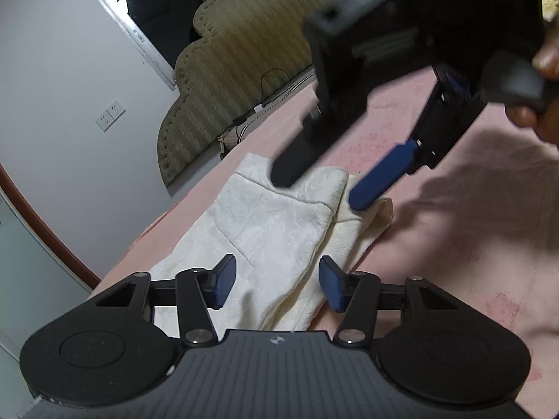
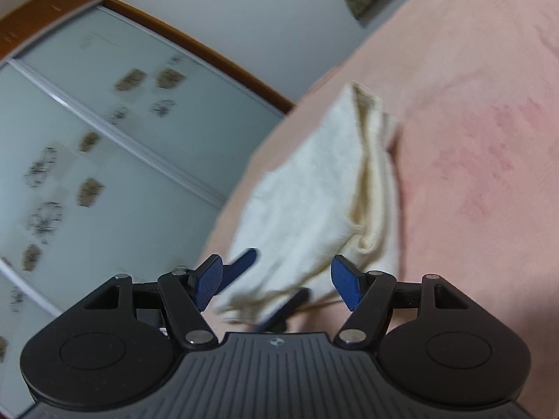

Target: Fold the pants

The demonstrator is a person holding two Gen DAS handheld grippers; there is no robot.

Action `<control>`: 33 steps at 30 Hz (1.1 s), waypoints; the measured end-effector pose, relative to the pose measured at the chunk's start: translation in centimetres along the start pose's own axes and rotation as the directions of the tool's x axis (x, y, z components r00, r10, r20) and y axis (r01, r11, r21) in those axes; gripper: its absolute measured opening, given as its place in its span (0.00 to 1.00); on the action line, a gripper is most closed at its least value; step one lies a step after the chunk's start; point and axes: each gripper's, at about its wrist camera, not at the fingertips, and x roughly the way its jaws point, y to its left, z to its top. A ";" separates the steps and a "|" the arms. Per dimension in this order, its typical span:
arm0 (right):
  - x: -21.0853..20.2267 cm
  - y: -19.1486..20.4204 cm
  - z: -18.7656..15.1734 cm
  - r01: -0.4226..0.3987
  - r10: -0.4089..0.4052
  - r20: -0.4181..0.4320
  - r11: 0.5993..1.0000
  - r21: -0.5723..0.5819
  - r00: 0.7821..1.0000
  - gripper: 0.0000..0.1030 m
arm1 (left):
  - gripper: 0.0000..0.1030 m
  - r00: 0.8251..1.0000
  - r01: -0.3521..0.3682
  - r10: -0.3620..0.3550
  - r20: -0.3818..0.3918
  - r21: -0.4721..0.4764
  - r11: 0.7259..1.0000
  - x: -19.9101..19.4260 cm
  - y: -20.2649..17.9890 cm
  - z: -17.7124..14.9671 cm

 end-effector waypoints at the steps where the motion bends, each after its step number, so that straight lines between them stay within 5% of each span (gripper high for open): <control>1: 0.0 -0.3 -0.1 -0.011 0.011 0.011 1.000 0.016 1.000 0.66 | 0.43 1.000 0.000 0.000 -0.009 -0.015 1.000 0.1 0.2 0.0; 5: 1.2 -1.0 0.7 -0.017 0.014 0.057 0.999 0.046 0.998 0.66 | 0.33 0.999 0.027 -0.029 -0.030 -0.086 0.996 0.4 0.7 0.2; 7: 1.7 -1.0 0.8 0.024 -0.026 0.062 0.999 0.030 0.998 0.39 | 0.27 0.999 0.036 -0.040 -0.032 -0.105 0.994 0.2 0.8 0.3; 8: 1.9 -0.9 0.7 0.044 -0.045 0.064 0.999 0.019 0.997 0.13 | 0.23 0.999 0.038 -0.042 -0.032 -0.114 0.993 0.1 0.7 0.3; 11: 1.1 -0.4 -0.1 0.045 -0.044 0.083 0.999 -0.007 0.996 0.12 | 0.10 0.996 0.071 -0.078 -0.038 -0.162 0.984 -0.2 1.2 0.2; 17: -0.6 0.9 -1.3 0.071 -0.065 0.089 0.996 -0.057 0.994 0.11 | 0.05 0.994 0.106 -0.109 -0.012 -0.169 0.980 -2.3 1.2 0.1; 21: 0.5 -0.6 -1.1 0.124 -0.125 0.047 0.992 0.023 0.991 0.15 | 0.11 0.989 0.117 -0.131 -0.064 -0.184 0.976 -0.9 0.9 -0.4; 24: -0.9 1.1 -1.3 0.185 -0.177 0.121 0.981 -0.058 0.977 0.22 | 0.22 0.991 0.122 -0.132 -0.034 -0.213 0.969 -1.9 2.0 -0.3; 28: -2.2 5.7 -1.7 0.372 -0.281 0.297 0.874 -0.314 0.912 0.24 | 0.64 0.999 0.050 -0.046 0.020 -0.319 0.946 -4.4 4.8 -1.2; 31: -0.1 7.4 -2.0 0.326 -0.246 0.229 0.838 -0.439 0.942 0.24 | 0.65 0.996 -0.083 0.065 -0.055 -0.436 0.896 -4.3 7.3 -2.7; 33: 2.2 7.1 -2.3 0.277 -0.245 0.130 0.840 -0.467 0.961 0.24 | 0.62 0.985 -0.116 0.033 -0.172 -0.503 0.856 -2.9 8.6 -4.1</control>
